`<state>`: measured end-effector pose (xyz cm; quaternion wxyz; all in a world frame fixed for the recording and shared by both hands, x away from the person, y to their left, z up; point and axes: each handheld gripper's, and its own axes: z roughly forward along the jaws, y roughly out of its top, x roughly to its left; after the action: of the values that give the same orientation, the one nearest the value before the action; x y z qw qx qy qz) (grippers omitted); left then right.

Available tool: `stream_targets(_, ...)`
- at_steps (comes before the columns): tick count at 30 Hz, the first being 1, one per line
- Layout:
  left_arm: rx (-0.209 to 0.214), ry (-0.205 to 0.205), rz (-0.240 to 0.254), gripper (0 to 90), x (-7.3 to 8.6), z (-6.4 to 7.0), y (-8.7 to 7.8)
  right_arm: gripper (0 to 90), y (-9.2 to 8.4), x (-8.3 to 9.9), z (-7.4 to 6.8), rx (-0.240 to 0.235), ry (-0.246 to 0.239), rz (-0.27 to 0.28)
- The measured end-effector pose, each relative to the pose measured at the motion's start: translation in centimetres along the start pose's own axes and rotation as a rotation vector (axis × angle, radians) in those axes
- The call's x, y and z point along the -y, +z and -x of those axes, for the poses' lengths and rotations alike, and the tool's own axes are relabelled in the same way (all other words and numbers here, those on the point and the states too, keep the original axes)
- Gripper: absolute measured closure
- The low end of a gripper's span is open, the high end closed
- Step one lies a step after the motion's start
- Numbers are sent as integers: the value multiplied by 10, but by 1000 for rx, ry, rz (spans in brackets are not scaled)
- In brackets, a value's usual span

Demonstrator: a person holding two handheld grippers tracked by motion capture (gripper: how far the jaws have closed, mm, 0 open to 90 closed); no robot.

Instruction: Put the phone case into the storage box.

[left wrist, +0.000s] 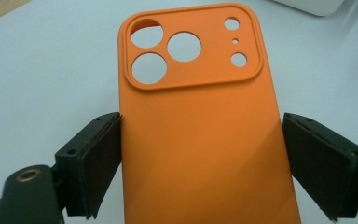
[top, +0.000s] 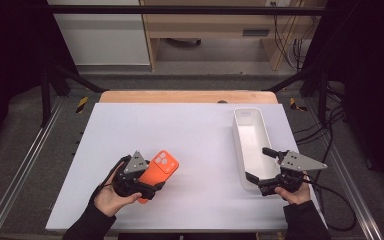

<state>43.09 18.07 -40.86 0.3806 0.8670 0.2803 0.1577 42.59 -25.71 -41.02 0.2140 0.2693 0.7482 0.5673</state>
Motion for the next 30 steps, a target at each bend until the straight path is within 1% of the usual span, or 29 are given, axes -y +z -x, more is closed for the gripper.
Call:
stream_targets(10, 19, 28, 9, 135, -4, 8, 1, 4, 11, -4, -11, -35, -35, -21)
stream_targets(13, 25, 44, 8, 135, -6, 11, 2, 4, 15, -5, -14, -46, -43, -30)
stream_targets(19, 37, 81, 10, 135, -9, 18, 4, 4, 21, -7, -21, -63, -78, -45)
stream_targets(20, 38, 87, 10, 135, -10, 19, 4, 4, 22, -7, -22, -66, -78, -49)
stream_targets(25, 46, 103, 19, 135, -13, 22, 2, 4, 26, -8, -27, -84, -91, -61)
stream_targets(30, 57, 129, 12, 135, -16, 25, 4, 5, 30, -9, -31, -98, -112, -76)
